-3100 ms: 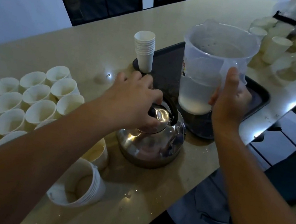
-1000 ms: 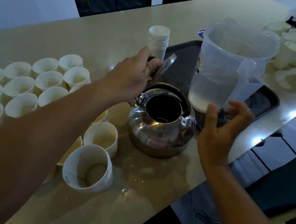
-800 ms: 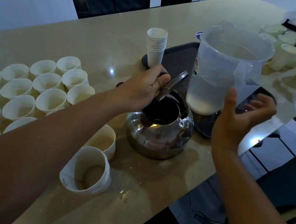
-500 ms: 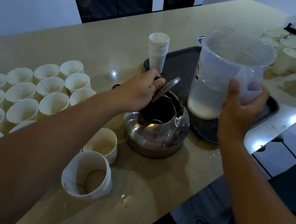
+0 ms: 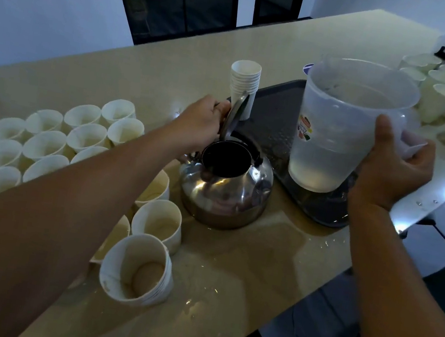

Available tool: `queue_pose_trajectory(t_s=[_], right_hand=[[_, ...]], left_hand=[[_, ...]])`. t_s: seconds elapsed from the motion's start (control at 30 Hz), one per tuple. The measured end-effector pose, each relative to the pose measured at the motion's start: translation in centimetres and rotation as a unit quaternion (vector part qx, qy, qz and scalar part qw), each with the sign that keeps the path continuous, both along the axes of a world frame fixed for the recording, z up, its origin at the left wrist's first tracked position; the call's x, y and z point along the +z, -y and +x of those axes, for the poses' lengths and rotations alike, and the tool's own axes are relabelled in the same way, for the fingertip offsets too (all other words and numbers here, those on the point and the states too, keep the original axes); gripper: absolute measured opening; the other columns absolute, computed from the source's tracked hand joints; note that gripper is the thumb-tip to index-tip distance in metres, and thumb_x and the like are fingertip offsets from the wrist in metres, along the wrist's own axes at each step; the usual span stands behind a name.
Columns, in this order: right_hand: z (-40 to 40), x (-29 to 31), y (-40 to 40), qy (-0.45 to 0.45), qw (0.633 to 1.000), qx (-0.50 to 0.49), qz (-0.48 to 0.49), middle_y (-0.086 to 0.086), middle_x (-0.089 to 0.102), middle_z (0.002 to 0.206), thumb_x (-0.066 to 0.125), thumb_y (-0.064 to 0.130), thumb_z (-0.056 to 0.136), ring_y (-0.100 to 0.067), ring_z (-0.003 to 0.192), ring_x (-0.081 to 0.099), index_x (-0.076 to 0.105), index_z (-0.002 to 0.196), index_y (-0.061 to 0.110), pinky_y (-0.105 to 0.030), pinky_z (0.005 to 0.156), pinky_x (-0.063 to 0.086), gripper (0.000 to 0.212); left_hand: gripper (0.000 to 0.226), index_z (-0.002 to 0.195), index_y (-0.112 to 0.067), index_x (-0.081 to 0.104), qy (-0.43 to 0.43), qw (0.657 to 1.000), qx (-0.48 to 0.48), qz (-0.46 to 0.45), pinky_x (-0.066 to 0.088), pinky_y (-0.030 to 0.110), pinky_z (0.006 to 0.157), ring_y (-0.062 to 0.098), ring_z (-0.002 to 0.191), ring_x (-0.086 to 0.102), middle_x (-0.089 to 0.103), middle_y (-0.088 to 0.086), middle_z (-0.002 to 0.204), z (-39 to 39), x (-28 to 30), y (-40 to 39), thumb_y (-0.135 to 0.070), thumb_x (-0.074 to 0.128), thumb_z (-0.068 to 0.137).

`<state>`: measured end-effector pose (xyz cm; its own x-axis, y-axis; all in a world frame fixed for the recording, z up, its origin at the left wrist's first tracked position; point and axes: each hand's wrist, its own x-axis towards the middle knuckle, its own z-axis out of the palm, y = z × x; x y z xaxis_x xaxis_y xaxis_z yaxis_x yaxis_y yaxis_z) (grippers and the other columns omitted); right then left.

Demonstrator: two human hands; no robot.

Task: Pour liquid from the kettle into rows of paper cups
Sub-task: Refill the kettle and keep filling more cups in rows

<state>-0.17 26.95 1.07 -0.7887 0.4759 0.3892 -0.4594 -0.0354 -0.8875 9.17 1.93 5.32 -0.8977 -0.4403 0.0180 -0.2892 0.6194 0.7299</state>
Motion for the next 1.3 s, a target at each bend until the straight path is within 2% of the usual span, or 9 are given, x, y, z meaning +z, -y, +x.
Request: queue_pose_trajectory(t_s=[0.17, 0.23, 0.37, 0.43, 0.47, 0.73, 0.97, 1.1, 1.3], right_hand=[[-1.0, 1.0, -1.3, 0.025, 0.997, 0.052, 0.045, -0.011, 0.072, 0.097, 0.085, 0.056, 0.067, -0.030, 0.092, 0.070, 0.064, 0.082, 0.035, -0.047, 0.079, 0.059, 0.034], [-1.3, 1.5, -1.7, 0.008, 0.993, 0.099, 0.063, -0.016, 0.070, 0.094, 0.086, 0.057, 0.068, -0.037, 0.089, 0.068, 0.068, 0.078, 0.039, -0.049, 0.074, 0.060, 0.027], [-1.2, 3.5, -2.0, 0.009, 0.975, 0.212, 0.063, 0.008, 0.062, 0.067, 0.086, 0.054, 0.068, -0.009, 0.056, 0.059, 0.064, 0.078, 0.032, -0.022, 0.051, 0.048, 0.034], [-1.2, 4.4, -1.9, 0.012, 0.968, 0.235, 0.084, 0.012, 0.059, 0.055, 0.084, 0.045, 0.072, -0.004, 0.047, 0.052, 0.061, 0.077, 0.029, -0.018, 0.044, 0.041, 0.029], [-1.3, 4.8, -1.9, 0.015, 0.965, 0.243, 0.098, 0.012, 0.058, 0.053, 0.082, 0.043, 0.072, -0.003, 0.045, 0.050, 0.060, 0.077, 0.029, -0.018, 0.042, 0.039, 0.027], [-1.8, 7.5, -1.5, 0.014, 0.915, 0.328, 0.237, 0.008, 0.060, 0.059, 0.080, 0.051, 0.072, -0.005, 0.050, 0.053, 0.065, 0.077, 0.033, -0.018, 0.046, 0.043, 0.024], [-2.5, 9.4, -0.8, -0.001, 0.874, 0.376, 0.306, 0.013, 0.066, 0.064, 0.083, 0.049, 0.072, 0.000, 0.056, 0.060, 0.067, 0.080, 0.030, -0.012, 0.051, 0.047, 0.026], [-2.4, 10.1, -0.5, -0.014, 0.861, 0.391, 0.325, 0.016, 0.065, 0.065, 0.080, 0.050, 0.073, 0.003, 0.058, 0.060, 0.066, 0.078, 0.030, -0.009, 0.052, 0.045, 0.025], [-2.6, 10.7, -0.3, -0.024, 0.844, 0.385, 0.374, 0.022, 0.064, 0.062, 0.078, 0.036, 0.079, 0.007, 0.056, 0.059, 0.067, 0.084, 0.022, -0.007, 0.050, 0.044, 0.019]], left_hand=[[0.042, 0.117, -0.005, 0.058, 0.019, 0.998, 0.053, -0.024, 0.036, 0.032, 0.079, 0.026, 0.097, 0.053, 0.058, 0.010, 0.106, -0.7, 0.4, 0.6, -0.035, 0.030, 0.109], [0.043, 0.116, -0.005, 0.059, 0.031, 0.998, 0.060, -0.020, 0.038, 0.034, 0.081, 0.028, 0.100, 0.056, 0.061, 0.013, 0.108, -0.9, 0.4, 0.8, -0.037, 0.031, 0.109], [0.042, 0.111, -0.002, 0.064, 0.049, 0.996, 0.070, 0.024, 0.046, 0.040, 0.089, 0.034, 0.102, 0.062, 0.065, 0.018, 0.108, -1.1, 0.4, 1.5, -0.035, 0.037, 0.107], [0.043, 0.103, -0.002, 0.066, 0.047, 0.994, 0.078, 0.064, 0.050, 0.049, 0.091, 0.036, 0.100, 0.065, 0.068, 0.022, 0.103, -1.0, 0.4, 1.9, -0.037, 0.041, 0.104], [0.043, 0.101, -0.004, 0.067, 0.048, 0.992, 0.081, 0.084, 0.051, 0.048, 0.099, 0.036, 0.098, 0.067, 0.069, 0.021, 0.101, -1.0, 0.3, 2.1, -0.040, 0.042, 0.101], [0.036, 0.098, -0.011, 0.064, 0.043, 0.988, 0.088, 0.118, 0.050, 0.048, 0.100, 0.033, 0.099, 0.068, 0.070, 0.017, 0.102, -0.7, 0.1, 2.2, -0.038, 0.041, 0.101], [0.031, 0.096, -0.007, 0.066, 0.044, 0.989, 0.089, 0.114, 0.052, 0.050, 0.099, 0.034, 0.098, 0.068, 0.070, 0.018, 0.101, -0.7, 0.0, 2.4, -0.030, 0.045, 0.098], [0.026, 0.088, -0.013, 0.067, 0.043, 0.986, 0.095, 0.133, 0.053, 0.050, 0.098, 0.033, 0.096, 0.069, 0.071, 0.016, 0.098, -0.7, 0.1, 2.5, -0.028, 0.047, 0.096], [0.028, 0.088, -0.012, 0.067, 0.040, 0.985, 0.090, 0.142, 0.054, 0.050, 0.097, 0.033, 0.093, 0.070, 0.071, 0.017, 0.097, -0.6, 0.1, 2.3, -0.028, 0.046, 0.097]])
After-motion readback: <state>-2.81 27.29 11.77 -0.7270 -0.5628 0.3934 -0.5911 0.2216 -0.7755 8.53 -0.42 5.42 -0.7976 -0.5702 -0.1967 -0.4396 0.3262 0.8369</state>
